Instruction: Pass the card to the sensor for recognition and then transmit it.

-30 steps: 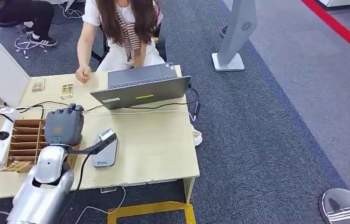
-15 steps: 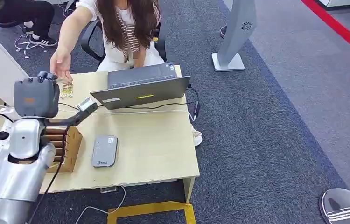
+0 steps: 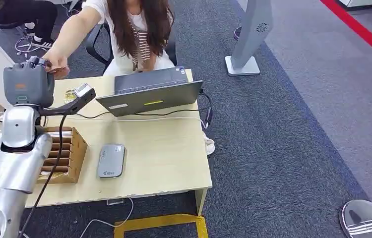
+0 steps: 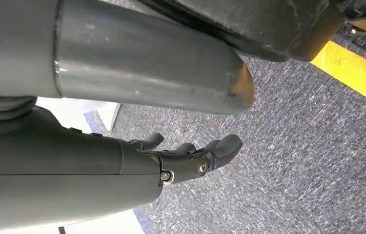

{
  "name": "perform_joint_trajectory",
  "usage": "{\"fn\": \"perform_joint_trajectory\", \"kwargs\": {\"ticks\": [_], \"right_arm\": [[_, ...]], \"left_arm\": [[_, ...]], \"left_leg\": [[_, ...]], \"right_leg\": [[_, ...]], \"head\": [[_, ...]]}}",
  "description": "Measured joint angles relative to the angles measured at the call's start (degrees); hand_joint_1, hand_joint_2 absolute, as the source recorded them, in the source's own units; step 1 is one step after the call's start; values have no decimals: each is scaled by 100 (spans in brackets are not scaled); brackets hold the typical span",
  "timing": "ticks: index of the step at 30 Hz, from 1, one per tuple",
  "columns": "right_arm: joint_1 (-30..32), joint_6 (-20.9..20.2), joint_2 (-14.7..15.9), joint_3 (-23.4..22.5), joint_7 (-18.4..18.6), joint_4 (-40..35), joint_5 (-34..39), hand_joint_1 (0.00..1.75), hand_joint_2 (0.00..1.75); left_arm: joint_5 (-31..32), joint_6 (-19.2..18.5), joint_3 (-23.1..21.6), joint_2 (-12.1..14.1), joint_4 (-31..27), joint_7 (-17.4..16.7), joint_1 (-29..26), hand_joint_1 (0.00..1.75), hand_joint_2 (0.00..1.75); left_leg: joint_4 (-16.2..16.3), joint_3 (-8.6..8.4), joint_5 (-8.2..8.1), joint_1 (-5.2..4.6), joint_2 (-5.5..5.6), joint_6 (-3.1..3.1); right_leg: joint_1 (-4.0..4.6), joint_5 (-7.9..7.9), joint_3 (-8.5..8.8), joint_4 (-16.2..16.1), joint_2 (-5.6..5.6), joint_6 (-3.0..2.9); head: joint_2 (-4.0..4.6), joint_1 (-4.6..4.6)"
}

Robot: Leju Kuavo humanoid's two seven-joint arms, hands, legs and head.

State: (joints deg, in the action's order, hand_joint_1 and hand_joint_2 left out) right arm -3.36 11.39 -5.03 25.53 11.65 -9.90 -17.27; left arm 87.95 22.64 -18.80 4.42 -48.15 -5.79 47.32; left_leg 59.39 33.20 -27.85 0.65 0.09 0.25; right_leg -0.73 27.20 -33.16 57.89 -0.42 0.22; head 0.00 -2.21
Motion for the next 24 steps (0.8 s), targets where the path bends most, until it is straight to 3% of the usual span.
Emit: {"fn": "perform_joint_trajectory", "kwargs": {"ticks": [13,16,19,24], "right_arm": [[-2,2,0,0,9,2,-9,0,0],[-1,17,0,0,9,2,37,0,0],[3,50,0,-22,9,2,101,0,0],[19,114,0,-162,11,2,286,0,0]], "left_arm": [[-4,65,0,-52,273,-68,23,0,175],[-39,177,0,-52,251,81,-47,0,175],[-127,284,0,-50,-110,296,-399,0,175],[-383,328,0,13,-1407,590,-1572,0,175]], "left_leg": [[0,1,0,0,0,0],[0,1,0,0,0,0],[-1,2,-1,0,-1,0],[-2,2,-10,-1,-7,4]], "right_leg": [[0,0,0,1,0,0],[0,0,1,1,0,0],[0,1,1,0,-1,1],[-1,4,-1,-1,-7,2]], "head": [[0,0],[0,0],[0,-2],[0,-2]]}}
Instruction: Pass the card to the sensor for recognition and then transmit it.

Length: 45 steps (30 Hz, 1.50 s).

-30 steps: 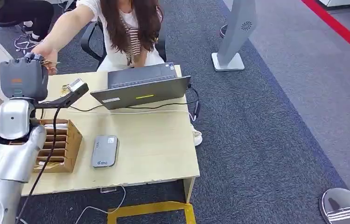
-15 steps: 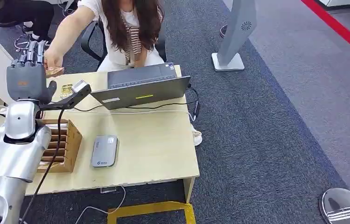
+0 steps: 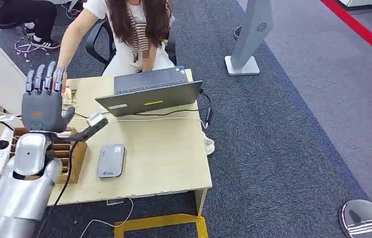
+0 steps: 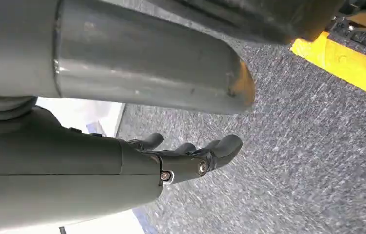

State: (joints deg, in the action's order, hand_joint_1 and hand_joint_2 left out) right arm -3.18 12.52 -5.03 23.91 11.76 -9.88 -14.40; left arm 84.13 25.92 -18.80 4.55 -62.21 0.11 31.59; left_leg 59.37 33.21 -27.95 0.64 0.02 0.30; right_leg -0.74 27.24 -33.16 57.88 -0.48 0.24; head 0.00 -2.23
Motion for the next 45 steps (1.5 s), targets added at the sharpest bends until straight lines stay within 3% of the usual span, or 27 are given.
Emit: {"fn": "perform_joint_trajectory", "kwargs": {"ticks": [4,10,18,21,27,39,45], "right_arm": [[30,48,0,-131,-9,2,131,0,0],[73,101,0,-332,-46,9,288,0,0],[90,94,0,-459,-105,24,299,0,0],[90,74,0,-468,-107,26,297,0,0],[91,68,0,-476,-105,28,258,0,0],[87,-2,0,-479,-103,28,177,0,0],[86,-18,0,-476,-103,28,142,0,0]], "left_arm": [[-17,184,0,158,-938,57,-996,0,175],[15,891,33,547,-2088,256,-2593,0,175],[-206,992,247,999,-2408,483,-3635,0,175],[-284,942,400,1089,-2246,441,-3770,0,175],[-374,477,697,1174,-1763,352,-3779,0,175],[-295,-245,1051,1156,-1074,232,-3334,0,175],[-267,-383,1060,1088,-1007,232,-3100,0,175]], "left_leg": [[-3,1,-4,0,-3,0],[-5,0,-10,1,-4,0],[-6,-1,-11,1,-2,0],[-6,-2,-9,1,1,0],[-6,-2,-9,2,0,0],[-5,-2,-9,1,2,0],[-5,-3,-9,2,3,0]], "right_leg": [[0,6,-1,0,-2,1],[1,18,-3,-1,-4,-5],[1,19,-1,0,-1,-5],[1,19,0,0,3,-6],[2,18,0,0,2,-6],[1,18,0,0,3,-6],[1,17,0,0,4,-7]], "head": [[0,2],[0,2],[0,2],[0,0],[0,2],[0,0],[0,0]]}}
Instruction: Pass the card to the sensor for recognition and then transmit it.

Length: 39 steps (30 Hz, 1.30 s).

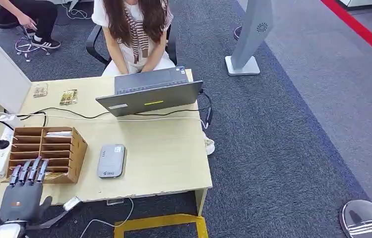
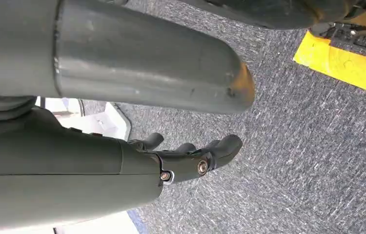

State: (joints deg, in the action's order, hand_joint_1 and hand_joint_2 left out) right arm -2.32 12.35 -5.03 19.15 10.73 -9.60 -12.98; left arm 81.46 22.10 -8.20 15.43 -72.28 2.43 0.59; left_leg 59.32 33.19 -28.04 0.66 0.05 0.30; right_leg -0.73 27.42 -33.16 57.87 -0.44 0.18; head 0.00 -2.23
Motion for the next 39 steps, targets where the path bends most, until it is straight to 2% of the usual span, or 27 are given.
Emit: {"fn": "perform_joint_trajectory", "kwargs": {"ticks": [16,17,18,39], "right_arm": [[-3,-7,0,0,-2,0,-66,0,0],[-3,-7,0,0,-2,0,-66,0,0],[-3,-7,0,0,-2,0,-68,0,0],[-4,-7,2,0,-37,0,-92,0,0]], "left_arm": [[66,-258,0,-116,0,-9,280,0,175],[66,-260,0,-116,0,-18,279,16,175],[66,-280,0,-116,0,-37,280,175,175],[-59,-516,9,-131,33,-140,356,175,175]], "left_leg": [[0,0,0,0,-1,0],[0,0,0,0,-1,0],[0,0,0,0,-1,0],[0,0,0,0,-1,0]], "right_leg": [[0,0,0,0,0,0],[0,0,0,0,0,0],[0,0,0,0,0,0],[0,0,0,0,0,0]], "head": [[0,0],[0,0],[0,0],[0,0]]}}
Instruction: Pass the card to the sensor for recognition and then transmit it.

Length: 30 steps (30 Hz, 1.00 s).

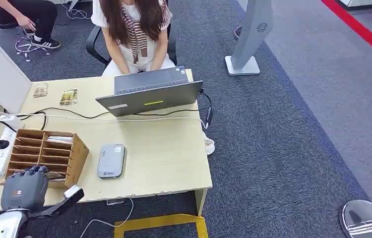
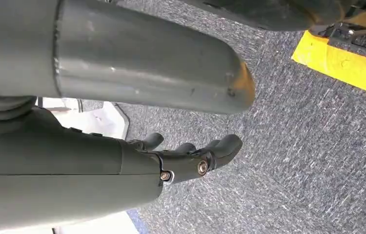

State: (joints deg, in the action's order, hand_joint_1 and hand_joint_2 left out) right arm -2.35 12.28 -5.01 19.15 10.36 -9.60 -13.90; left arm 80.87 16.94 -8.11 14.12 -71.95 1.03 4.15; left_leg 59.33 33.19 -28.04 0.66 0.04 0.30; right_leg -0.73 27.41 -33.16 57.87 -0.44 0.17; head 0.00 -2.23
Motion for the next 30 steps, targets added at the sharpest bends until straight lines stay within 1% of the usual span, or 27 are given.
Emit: {"fn": "perform_joint_trajectory", "kwargs": {"ticks": [10,17,20,24,26,30], "right_arm": [[0,26,0,0,-2,0,-26,0,0],[-1,33,0,0,-2,0,4,0,0],[-2,85,0,-18,-2,0,48,0,0],[1,114,0,-85,-2,0,79,0,0],[-1,109,0,-87,-4,0,77,0,0],[0,98,0,-92,-9,0,50,0,0]], "left_arm": [[-83,107,2,-24,-7,50,32,175,175],[-98,209,2,-83,-170,89,20,175,175],[-96,275,-9,-127,-650,125,-54,175,175],[-57,184,-207,-133,-1568,118,-183,175,175],[-35,105,-306,-133,-1901,114,-180,175,175],[-59,59,-418,-131,-2271,98,-117,175,175]], "left_leg": [[0,0,0,0,0,0],[1,0,0,0,0,0],[1,1,0,0,1,0],[2,1,0,-1,0,0],[2,1,0,-1,0,0],[2,-1,0,0,0,0]], "right_leg": [[0,0,0,0,0,0],[0,0,0,0,0,0],[0,0,0,0,0,0],[-1,0,-1,-2,0,0],[-1,0,-1,-2,1,0],[0,0,-1,-2,0,0]], "head": [[0,2],[0,2],[0,0],[0,0],[0,0],[0,2]]}}
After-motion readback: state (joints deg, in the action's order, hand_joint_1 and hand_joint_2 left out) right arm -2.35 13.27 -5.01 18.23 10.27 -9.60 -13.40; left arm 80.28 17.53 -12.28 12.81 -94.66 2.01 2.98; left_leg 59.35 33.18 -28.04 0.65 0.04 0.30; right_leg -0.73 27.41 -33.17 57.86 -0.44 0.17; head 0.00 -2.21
